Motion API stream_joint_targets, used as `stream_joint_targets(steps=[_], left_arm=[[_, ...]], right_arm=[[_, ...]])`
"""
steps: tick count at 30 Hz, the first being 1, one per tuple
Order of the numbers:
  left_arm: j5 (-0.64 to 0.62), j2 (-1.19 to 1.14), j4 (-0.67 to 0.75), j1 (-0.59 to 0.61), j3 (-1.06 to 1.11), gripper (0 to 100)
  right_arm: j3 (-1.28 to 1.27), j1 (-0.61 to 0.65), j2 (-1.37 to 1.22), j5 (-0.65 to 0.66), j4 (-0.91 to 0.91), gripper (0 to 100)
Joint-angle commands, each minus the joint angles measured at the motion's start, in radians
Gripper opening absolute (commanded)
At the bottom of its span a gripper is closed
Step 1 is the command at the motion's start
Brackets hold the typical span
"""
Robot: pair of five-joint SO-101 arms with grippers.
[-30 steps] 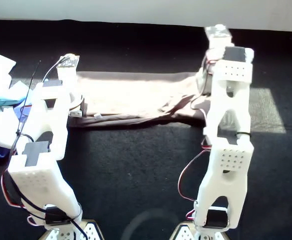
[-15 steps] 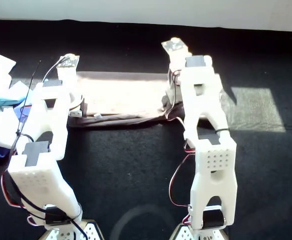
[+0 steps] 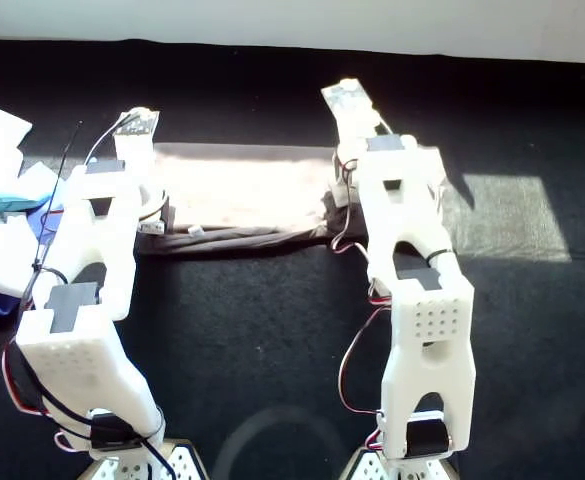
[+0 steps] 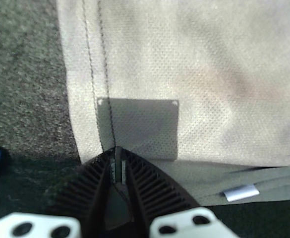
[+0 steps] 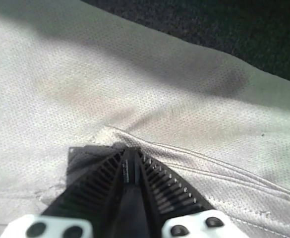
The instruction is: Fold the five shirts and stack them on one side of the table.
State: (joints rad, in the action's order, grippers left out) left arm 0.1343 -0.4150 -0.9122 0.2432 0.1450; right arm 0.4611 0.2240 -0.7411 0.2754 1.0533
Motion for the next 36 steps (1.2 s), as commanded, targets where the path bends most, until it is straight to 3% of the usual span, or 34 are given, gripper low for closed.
stream_joint_targets(steps=[1, 10, 13, 18, 22, 26, 29, 36], left_arm=[[0.002, -0.008, 0.037, -0.005, -0.012, 1], [-0.002, 0.061, 0.005, -0.010, -0.010, 1], [-0.075, 0.159, -0.068, -0.005, -0.007, 2], [-0.155, 0.251, -0.152, -0.002, -0.010, 18], [-0.157, 0.245, -0.086, 0.028, -0.008, 26], [-0.166, 0.179, -0.035, 0.068, -0.071, 25], [-0.270, 0.065, -0.044, 0.101, -0.182, 25], [-0.305, -0.305, -0.310, 0.048, -0.584, 25]], right_arm=[[0.056, -0.013, 0.042, 0.008, 0.016, 0.5], [0.282, -0.090, 0.091, 0.008, 0.194, 0.5], [0.289, -0.091, 0.085, 0.011, 0.257, 0.9], [0.289, -0.091, 0.087, 0.014, 0.346, 0.9], [0.289, -0.091, 0.088, 0.014, 0.435, 0.9], [0.289, -0.091, 0.088, 0.015, 0.518, 0.9], [0.289, -0.091, 0.090, 0.015, 0.565, 0.9], [0.495, -0.091, 0.088, 0.015, 0.711, 0.9]])
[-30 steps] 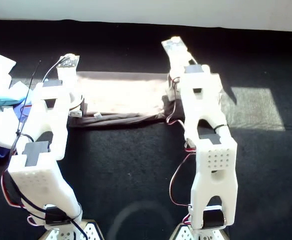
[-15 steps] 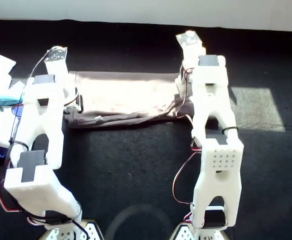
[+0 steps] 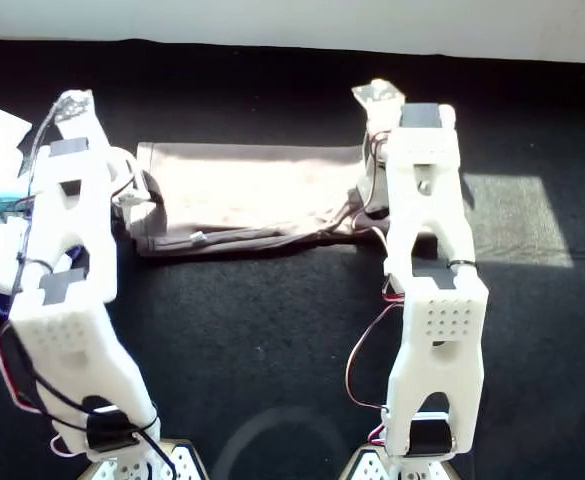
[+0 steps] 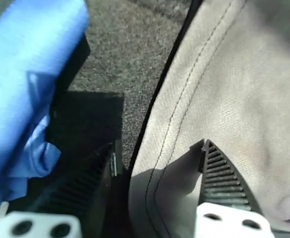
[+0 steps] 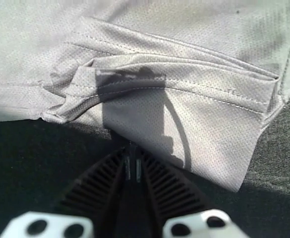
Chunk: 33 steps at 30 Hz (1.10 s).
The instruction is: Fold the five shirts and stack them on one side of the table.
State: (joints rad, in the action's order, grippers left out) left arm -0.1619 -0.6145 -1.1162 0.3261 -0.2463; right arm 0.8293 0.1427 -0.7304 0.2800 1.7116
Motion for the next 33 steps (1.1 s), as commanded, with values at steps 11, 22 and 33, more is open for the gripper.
stream_joint_targets(steps=[11, 22, 33], left_arm=[[-0.009, -0.506, -0.572, -0.145, -0.808, 25], [-0.006, -0.587, -0.644, -0.113, -0.944, 1], [0.089, -0.397, -0.646, 0.065, -0.940, 1]], right_arm=[[0.048, -0.031, 0.429, 0.009, 0.054, 0.7], [-0.489, -0.180, 0.883, 0.011, 0.047, 0.7], [-1.408, -0.206, 1.236, 0.011, -0.437, 0.7]])
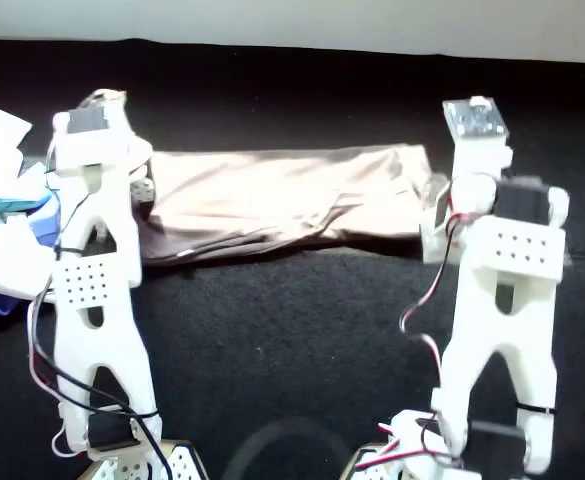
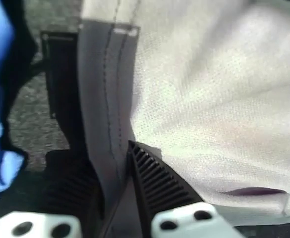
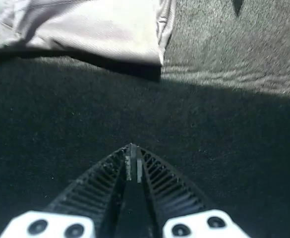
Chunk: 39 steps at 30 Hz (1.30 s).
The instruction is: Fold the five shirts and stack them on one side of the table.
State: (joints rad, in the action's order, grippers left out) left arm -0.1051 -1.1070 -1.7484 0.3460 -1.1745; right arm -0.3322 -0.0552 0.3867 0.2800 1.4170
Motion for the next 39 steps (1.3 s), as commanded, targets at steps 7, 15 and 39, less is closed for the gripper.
stream_joint_targets(steps=[7, 15, 39], left_arm=[[0.110, 0.193, -0.014, -0.077, 0.134, 1], [0.138, 0.410, -0.014, -0.343, 0.311, 1], [0.132, 0.501, 0.569, -0.857, 0.309, 1]], right_arm=[[-0.719, -0.091, 0.180, 0.009, -0.544, 0.7], [-0.949, -0.337, 0.180, 0.005, -0.822, 0.7], [-1.038, -0.344, 0.189, 0.003, -0.914, 0.7]])
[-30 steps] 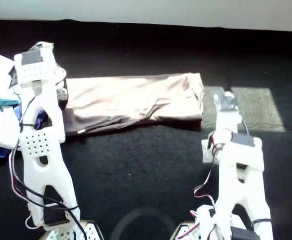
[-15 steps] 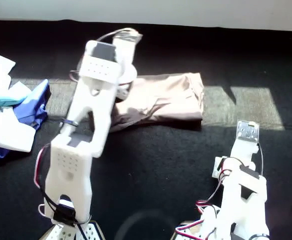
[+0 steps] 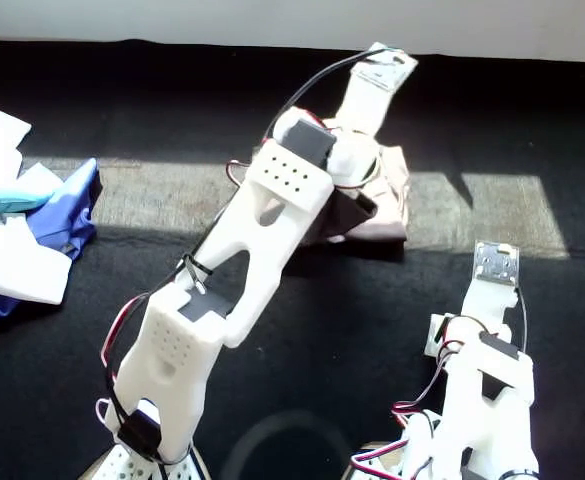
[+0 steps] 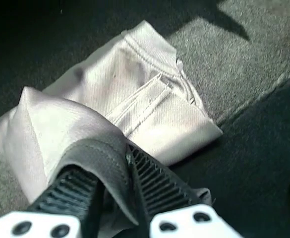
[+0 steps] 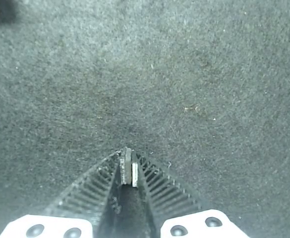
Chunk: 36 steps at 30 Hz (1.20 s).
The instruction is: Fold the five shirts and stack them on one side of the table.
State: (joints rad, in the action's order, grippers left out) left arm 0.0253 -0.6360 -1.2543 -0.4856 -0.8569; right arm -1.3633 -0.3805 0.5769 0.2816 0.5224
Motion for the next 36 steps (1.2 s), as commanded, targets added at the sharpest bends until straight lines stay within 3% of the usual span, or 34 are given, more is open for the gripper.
stream_joint_targets(steps=[1, 9, 15, 20, 22, 29, 31, 36], left_arm=[[0.002, 0.012, 0.101, -0.030, -0.010, 1], [0.002, -0.119, 0.262, -0.051, -0.010, 1], [0.002, -0.150, 0.270, -0.056, -0.047, 2], [0.002, -0.165, 0.255, -0.077, -0.111, 19], [0.002, -0.165, 0.209, -0.077, -0.154, 21], [0.002, -0.173, 0.000, 0.051, -0.302, 11], [-0.005, -0.173, -0.020, 0.084, -0.272, 0], [-0.048, -0.173, 0.008, 0.085, -0.096, 1]], right_arm=[[-0.005, -0.019, -0.002, 0.002, -0.019, 0.7], [-0.002, -0.019, -0.007, 0.002, -0.019, 0.7], [-0.002, -0.019, -0.007, 0.002, -0.019, 0.7], [-0.002, -0.019, -0.008, 0.002, -0.019, 0.7], [-0.002, -0.019, -0.008, 0.002, -0.019, 0.7], [-0.002, -0.019, -0.008, 0.002, -0.019, 0.7], [-0.002, -0.019, -0.008, 0.002, -0.019, 0.7], [-0.002, -0.019, -0.008, 0.002, -0.019, 0.7]])
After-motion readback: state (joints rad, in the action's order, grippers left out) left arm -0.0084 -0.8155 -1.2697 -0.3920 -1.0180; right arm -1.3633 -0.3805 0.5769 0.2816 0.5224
